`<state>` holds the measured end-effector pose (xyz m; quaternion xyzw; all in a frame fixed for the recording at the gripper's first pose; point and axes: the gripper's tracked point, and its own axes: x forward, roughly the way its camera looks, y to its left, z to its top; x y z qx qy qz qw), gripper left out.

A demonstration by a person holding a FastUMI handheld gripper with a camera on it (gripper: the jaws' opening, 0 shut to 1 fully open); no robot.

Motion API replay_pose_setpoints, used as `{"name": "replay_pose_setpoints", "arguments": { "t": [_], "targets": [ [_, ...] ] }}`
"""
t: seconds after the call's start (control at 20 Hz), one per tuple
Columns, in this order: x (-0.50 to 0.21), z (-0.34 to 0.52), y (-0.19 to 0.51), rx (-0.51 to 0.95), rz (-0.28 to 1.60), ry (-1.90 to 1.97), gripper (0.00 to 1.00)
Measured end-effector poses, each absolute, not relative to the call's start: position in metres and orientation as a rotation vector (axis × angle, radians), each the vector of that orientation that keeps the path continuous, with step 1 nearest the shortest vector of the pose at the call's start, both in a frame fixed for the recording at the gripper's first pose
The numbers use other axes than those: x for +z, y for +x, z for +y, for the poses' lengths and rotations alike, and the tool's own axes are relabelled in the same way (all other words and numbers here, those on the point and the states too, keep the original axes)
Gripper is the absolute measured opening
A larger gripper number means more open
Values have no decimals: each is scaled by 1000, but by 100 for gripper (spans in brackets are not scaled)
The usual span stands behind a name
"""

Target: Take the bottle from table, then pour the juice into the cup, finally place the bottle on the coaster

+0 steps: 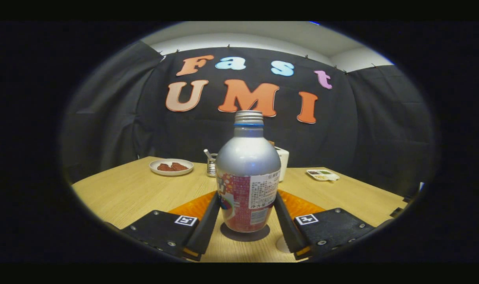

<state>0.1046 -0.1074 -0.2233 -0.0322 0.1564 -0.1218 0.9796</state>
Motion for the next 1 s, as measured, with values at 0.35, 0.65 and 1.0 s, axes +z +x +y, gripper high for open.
{"name": "replay_pose_setpoints", "arguments": {
  "t": [0.35, 0.65, 1.0],
  "targets": [
    [-256, -110, 108, -262, 383, -31, 76],
    [-269, -111, 114, -271, 396, -31, 76],
    [-275, -109, 112, -280, 426, -64, 81]
  ]
}}
